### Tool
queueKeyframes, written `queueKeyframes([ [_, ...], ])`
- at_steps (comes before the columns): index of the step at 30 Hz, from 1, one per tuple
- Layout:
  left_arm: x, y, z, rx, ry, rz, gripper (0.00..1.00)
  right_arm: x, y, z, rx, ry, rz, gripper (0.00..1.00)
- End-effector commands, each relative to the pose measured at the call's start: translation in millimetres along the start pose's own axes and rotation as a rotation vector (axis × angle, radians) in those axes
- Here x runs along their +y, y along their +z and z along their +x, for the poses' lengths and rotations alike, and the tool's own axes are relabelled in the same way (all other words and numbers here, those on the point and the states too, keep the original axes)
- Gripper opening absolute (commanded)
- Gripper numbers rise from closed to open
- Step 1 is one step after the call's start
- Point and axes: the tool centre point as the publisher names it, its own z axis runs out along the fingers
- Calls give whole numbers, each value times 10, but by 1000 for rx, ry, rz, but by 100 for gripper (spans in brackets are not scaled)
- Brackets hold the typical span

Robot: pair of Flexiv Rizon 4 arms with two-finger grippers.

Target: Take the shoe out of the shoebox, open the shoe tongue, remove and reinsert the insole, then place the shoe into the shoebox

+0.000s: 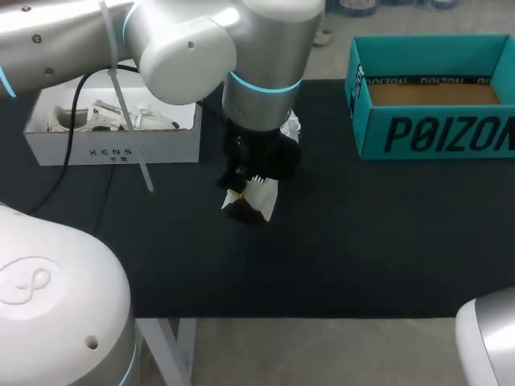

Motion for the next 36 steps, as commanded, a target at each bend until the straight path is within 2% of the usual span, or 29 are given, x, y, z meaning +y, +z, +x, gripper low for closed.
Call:
queueKeyframes([
  [1, 13, -10, 8, -3, 1, 0, 0, 31, -8, -17, 3, 1, 8, 100],
  [25, 13, -10, 8, -3, 1, 0, 0, 31, -8, -17, 3, 1, 8, 100],
  [27, -90, -55, -52, -14, 43, -11, 0, 31, -8, -17, 3, 1, 8, 100],
  [29, -94, -114, -119, -17, 82, -28, 0, 31, -8, -17, 3, 1, 8, 100],
  [33, 143, -209, -194, -30, 112, -32, 0, 31, -8, -17, 3, 1, 8, 100],
  [34, 260, -219, -205, -29, 111, -62, 0, 31, -8, -17, 3, 1, 8, 100],
  [36, 401, -226, -207, -27, 105, -72, 0, 31, -8, -17, 3, 1, 8, 100],
])
